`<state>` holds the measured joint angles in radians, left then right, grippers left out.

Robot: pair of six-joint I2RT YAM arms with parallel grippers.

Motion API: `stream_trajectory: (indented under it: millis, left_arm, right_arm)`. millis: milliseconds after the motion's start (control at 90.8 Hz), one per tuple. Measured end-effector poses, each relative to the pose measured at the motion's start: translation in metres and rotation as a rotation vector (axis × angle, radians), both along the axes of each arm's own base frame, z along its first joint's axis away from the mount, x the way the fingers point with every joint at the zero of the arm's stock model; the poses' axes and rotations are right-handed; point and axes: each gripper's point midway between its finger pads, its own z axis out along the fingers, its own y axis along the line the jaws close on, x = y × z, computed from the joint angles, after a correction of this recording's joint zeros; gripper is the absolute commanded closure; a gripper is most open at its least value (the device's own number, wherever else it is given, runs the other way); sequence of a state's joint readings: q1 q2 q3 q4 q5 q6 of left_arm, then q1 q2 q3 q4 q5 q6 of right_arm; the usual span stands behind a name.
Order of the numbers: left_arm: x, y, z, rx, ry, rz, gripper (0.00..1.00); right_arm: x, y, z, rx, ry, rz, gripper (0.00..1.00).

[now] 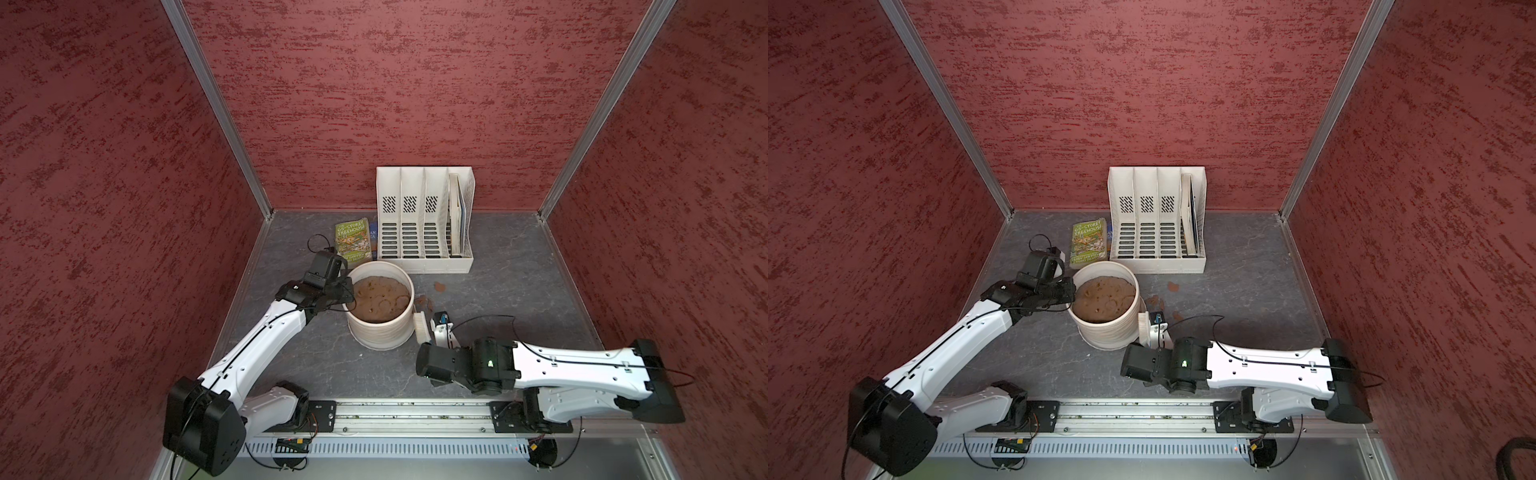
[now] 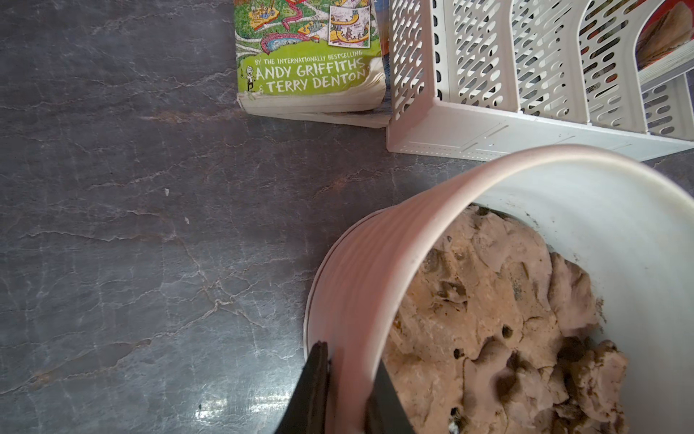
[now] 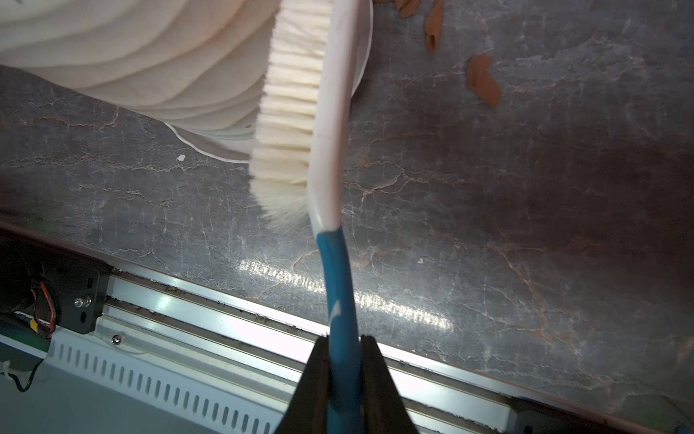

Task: Scrub the dried mud off the ceramic pot
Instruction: Rotate the pot on the tray, then adjust the pot on the tray.

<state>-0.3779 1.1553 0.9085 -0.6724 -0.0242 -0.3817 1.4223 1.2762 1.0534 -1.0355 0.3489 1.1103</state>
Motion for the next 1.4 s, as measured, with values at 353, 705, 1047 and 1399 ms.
stream_trajectory:
  millis: [353, 705, 1047, 1399]
  left_arm:
    - [-0.004, 0.001, 0.000, 0.010, 0.006, 0.009, 1.00]
    - [-0.017, 0.013, 0.000, 0.067, 0.031, 0.001, 1.00]
    - [-0.047, 0.041, 0.000, 0.084, 0.076, 0.029, 1.00]
    - [-0.040, -0.014, 0.002, 0.029, 0.058, -0.129, 1.00]
  right_arm:
    - [0.003, 0.013, -0.007, -0.044, 0.009, 0.010, 1.00]
    - [0.019, 0.013, -0.016, -0.070, 0.027, 0.006, 1.00]
    - [0.020, 0.020, -0.006, -0.003, 0.023, 0.014, 1.00]
    - [0.013, -0.010, -0.011, 0.034, 0.035, -0.036, 1.00]
